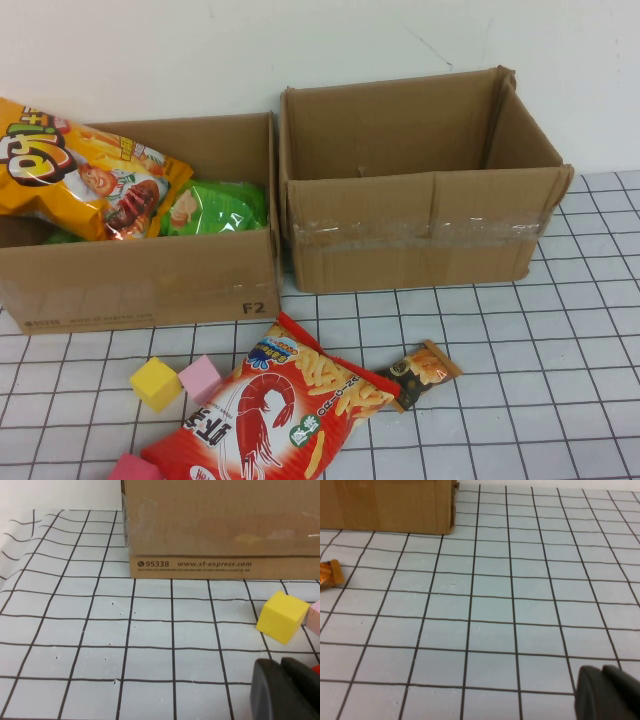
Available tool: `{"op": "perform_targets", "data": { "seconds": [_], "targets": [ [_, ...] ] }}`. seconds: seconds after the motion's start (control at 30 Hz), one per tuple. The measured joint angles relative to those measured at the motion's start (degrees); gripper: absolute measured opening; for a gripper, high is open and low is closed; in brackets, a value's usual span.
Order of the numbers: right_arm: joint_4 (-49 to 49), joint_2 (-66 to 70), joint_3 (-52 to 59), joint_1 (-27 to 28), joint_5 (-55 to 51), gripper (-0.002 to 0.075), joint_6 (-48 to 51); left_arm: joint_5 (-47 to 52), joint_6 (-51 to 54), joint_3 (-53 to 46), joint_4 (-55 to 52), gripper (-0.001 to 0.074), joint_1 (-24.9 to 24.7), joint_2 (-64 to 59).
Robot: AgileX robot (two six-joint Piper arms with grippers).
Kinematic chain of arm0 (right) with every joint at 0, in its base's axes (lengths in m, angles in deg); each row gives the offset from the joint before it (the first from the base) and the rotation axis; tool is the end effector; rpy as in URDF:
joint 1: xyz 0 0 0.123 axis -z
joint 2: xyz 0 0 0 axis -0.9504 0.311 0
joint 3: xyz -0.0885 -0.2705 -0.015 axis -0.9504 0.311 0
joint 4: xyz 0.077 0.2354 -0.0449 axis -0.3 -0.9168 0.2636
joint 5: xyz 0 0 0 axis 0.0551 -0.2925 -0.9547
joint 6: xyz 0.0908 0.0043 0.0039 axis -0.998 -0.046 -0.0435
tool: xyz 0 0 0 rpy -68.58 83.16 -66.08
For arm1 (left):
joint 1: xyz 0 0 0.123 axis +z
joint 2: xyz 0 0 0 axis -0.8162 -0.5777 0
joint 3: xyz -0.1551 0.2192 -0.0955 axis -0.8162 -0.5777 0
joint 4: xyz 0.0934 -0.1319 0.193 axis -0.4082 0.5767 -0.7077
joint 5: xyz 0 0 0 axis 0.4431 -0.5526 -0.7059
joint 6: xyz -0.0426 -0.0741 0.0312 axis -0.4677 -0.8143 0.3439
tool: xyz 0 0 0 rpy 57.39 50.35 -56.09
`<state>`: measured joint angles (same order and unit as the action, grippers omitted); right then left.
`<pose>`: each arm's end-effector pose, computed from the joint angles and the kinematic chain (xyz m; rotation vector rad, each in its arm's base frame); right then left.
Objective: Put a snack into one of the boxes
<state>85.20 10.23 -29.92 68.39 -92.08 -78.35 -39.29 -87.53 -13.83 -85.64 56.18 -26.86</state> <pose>0.0526 0.0012 0.1734 -0.1082 1.8629 -0.0276 0.0536 0.0005 0.1767 -0.1066 1.8278 -0.0619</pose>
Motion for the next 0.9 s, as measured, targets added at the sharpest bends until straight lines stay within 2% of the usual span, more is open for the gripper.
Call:
{"op": "perform_targets", "data": {
  "seconds": [0.23, 0.33, 0.43, 0.6, 0.73, 0.9],
  "targets": [
    [0.10, 0.00, 0.00, 0.00, 0.81, -0.0001, 0.00, -0.76, 0.00, 0.00, 0.41, -0.0003, 0.00, 0.00],
    [0.10, 0.00, 0.40, 0.00, 4.31, -0.0001, 0.00, -4.20, 0.00, -0.36, 0.60, -0.0003, 0.00, 0.00],
    [0.10, 0.00, 0.51, 0.00, 13.43, -0.0001, 0.00, -10.98, 0.00, -0.36, 0.69, -0.0003, 0.00, 0.00],
    [0.14, 0.00, 0.51, 0.00, 34.81, -0.0001, 0.00, -26.68, 0.00, -0.36, 0.69, -0.0003, 0.00, 0.00],
    [0.23, 0.00, 0.51, 0.00, 48.67, -0.0001, -0.88, -34.52, 0.00, -0.36, 0.82, -0.0003, 0.00, 0.00],
    [0.27, -0.26, 0.51, 0.00, 55.33, -0.0001, -0.88, -41.72, -0.24, -0.36, 0.82, -0.0003, 0.00, 0.00]
  ]
}}
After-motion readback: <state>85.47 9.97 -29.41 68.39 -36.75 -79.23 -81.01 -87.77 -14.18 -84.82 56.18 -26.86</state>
